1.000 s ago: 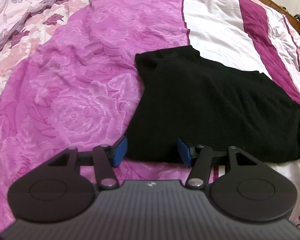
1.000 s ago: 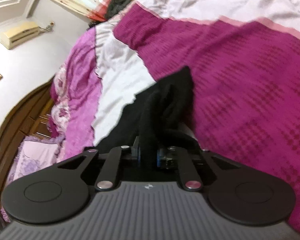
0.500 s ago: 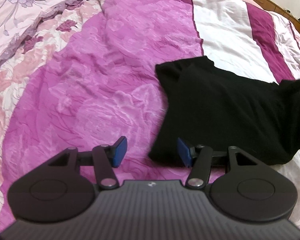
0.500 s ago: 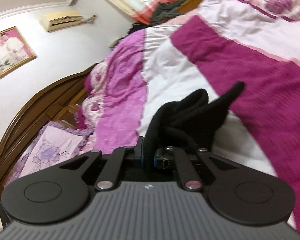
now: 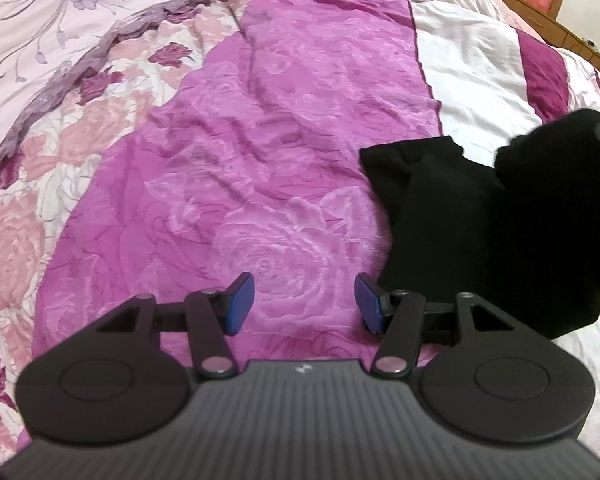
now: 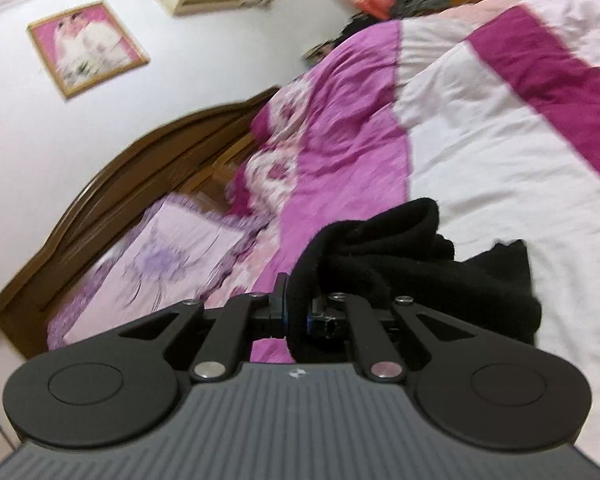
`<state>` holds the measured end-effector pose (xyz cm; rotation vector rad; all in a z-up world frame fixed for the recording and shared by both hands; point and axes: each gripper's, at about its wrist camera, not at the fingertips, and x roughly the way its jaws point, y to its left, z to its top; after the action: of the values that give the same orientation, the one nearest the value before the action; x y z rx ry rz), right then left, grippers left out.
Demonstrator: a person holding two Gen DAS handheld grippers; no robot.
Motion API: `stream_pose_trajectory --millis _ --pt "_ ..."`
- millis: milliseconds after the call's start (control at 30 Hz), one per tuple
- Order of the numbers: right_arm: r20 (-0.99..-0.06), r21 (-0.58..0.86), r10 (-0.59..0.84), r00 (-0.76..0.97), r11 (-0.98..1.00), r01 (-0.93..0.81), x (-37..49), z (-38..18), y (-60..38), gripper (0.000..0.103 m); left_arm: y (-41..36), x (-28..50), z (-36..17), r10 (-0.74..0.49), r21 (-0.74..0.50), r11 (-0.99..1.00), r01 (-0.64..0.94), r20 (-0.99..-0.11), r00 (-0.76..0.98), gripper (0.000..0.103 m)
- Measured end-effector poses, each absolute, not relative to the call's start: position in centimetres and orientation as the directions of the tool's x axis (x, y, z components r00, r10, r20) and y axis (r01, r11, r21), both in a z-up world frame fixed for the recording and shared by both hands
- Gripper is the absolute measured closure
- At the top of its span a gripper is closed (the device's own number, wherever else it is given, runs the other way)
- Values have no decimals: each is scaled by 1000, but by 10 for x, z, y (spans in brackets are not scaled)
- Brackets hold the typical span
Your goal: Fold small clothes
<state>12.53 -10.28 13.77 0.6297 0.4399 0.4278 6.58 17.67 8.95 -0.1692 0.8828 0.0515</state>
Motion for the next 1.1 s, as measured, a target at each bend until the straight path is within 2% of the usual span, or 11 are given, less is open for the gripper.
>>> stream_pose_trajectory --millis 100,300,400,433,567,733,800,1100 --pt "-317 592 533 784 758 -276 135 133 -65 96 185 65 88 -20 -127 984 -125 -773 634 46" --pt "-508 463 538 673 829 -314 142 94 4 95 195 67 88 -18 -132 982 -131 -769 639 46" --pt "-555 423 521 648 848 -320 139 74 22 94 195 70 89 -21 -129 984 -122 -765 644 46" --pt "-555 421 520 649 849 -319 137 69 24 93 194 71 90 -24 -129 985 -115 -763 646 46" --pt "-543 448 540 643 834 -322 131 62 20 79 187 76 94 -37 -125 988 -89 -754 656 46" --pt "-511 494 573 641 806 -326 114 80 -1 67 170 81 103 -66 -127 991 -41 -735 674 46" --pt "-487 498 578 654 800 -336 103 90 -11 58 163 83 107 -81 -131 991 -22 -727 682 46" --pt "-434 522 509 743 815 -253 64 114 -78 55 112 95 128 -166 -115 986 120 -685 709 46"
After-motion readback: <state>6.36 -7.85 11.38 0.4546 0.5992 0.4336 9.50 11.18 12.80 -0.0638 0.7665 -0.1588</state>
